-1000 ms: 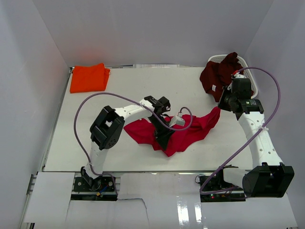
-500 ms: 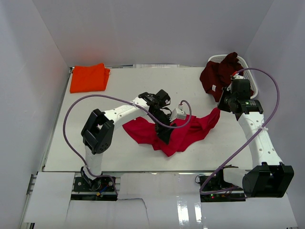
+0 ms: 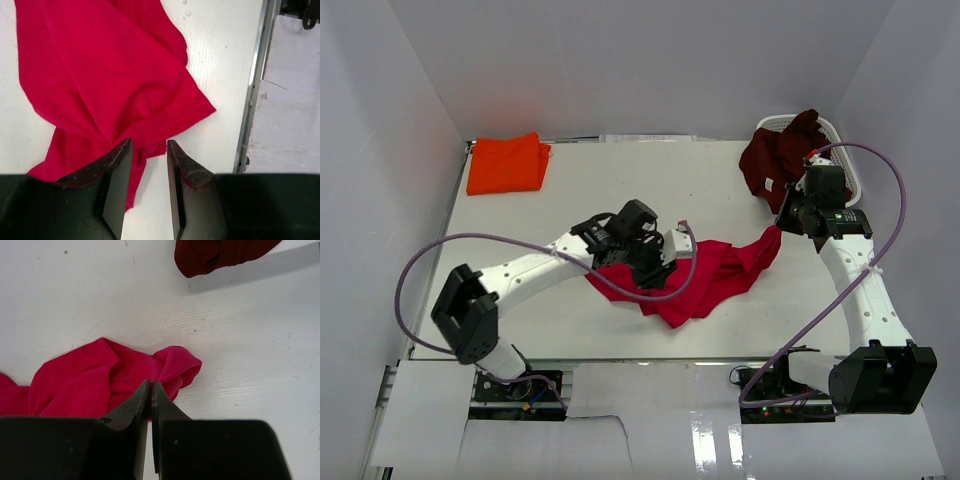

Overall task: Fold and stack the t-shirts
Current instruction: Flatten out the tshirt

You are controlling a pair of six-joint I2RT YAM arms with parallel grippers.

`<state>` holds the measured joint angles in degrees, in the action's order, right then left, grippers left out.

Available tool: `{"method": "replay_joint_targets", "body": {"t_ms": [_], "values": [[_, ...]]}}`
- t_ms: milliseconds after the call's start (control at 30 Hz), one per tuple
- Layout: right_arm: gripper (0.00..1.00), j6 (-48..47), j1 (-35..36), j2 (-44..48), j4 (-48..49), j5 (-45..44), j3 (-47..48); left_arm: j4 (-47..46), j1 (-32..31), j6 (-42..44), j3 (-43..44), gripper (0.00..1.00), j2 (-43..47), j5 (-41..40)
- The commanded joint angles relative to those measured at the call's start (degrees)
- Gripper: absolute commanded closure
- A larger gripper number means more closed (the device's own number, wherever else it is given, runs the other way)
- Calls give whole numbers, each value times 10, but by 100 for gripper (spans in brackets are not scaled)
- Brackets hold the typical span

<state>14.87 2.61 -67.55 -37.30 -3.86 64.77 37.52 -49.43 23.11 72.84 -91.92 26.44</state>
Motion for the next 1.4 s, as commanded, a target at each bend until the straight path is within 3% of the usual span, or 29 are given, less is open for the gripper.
{"method": "replay_joint_targets", "body": {"t_ms": [0, 133, 333, 433, 600, 667, 767, 1367], "values": [[92, 1, -3, 2, 24, 10, 4, -109, -21, -3, -74, 56, 102, -57], [92, 1, -3, -5, 24, 14, 7, -144, -66, 6, -141, 53, 174, -97], [92, 2, -3, -13, 28, 25, 10, -220, -156, 25, -241, 51, 249, -238], [92, 2, -2, -13, 28, 25, 9, -250, -202, 47, -269, 50, 257, -327], [92, 2, -2, -11, 29, 28, 7, -260, -262, 75, -284, 50, 259, -403], [92, 2, -3, -11, 29, 29, 6, -298, -284, 100, -307, 50, 261, -470], [92, 2, -3, -8, 29, 32, 6, -326, -306, 121, -327, 48, 248, -508], [92, 8, -2, -4, 28, 53, 7, -307, -335, 90, -319, 47, 185, -447]]}}
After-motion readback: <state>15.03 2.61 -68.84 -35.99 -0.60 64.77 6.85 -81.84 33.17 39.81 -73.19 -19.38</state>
